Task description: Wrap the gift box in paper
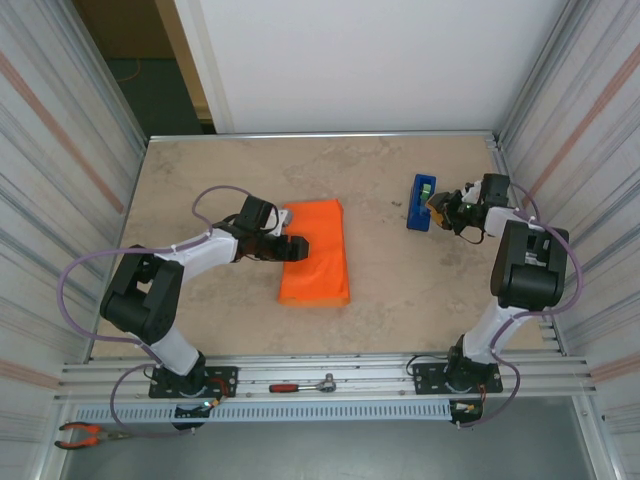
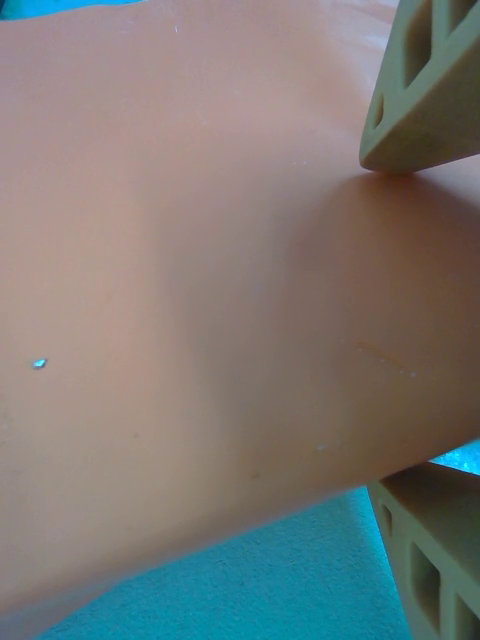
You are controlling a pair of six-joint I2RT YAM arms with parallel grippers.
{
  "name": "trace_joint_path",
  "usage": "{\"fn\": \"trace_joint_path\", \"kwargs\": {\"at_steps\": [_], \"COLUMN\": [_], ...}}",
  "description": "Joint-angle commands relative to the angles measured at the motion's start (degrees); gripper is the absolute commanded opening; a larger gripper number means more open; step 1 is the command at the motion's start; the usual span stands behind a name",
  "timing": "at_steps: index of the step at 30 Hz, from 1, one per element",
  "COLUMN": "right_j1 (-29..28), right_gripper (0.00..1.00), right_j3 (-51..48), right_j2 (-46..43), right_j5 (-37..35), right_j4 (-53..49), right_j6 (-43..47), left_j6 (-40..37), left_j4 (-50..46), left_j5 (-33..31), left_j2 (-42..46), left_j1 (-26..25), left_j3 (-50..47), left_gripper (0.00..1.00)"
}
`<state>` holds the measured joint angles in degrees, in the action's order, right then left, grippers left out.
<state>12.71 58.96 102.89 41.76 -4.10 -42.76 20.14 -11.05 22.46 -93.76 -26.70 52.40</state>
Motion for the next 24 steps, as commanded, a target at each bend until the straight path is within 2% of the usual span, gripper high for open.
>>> {"fn": "trace_joint_path", "kwargs": {"at_steps": [1, 10, 24], "right_j1": [-1.1, -1.5, -1.7], "right_gripper": [0.33, 0.30, 0.21], "right_j3": [1.0, 1.3, 1.6], "right_j2": [1.7, 2.5, 3.3], "right_j5": [2.3, 3.4, 4.9], "right_j4": [-0.2, 0.7, 2.0], "right_j6": [1.2, 1.1, 0.9], "left_j6": [-2.1, -2.0, -1.8], "left_j4": [-5.2, -5.2, -5.3], "left_j5": [-4.6, -4.5, -4.4], "left_j2": [-3.5, -3.4, -3.3], "left_j1": [-0.8, -0.7, -0.8], "left_j3": [-1.1, -1.2, -1.2], "left_gripper": [0.75, 0.75, 0.75]}}
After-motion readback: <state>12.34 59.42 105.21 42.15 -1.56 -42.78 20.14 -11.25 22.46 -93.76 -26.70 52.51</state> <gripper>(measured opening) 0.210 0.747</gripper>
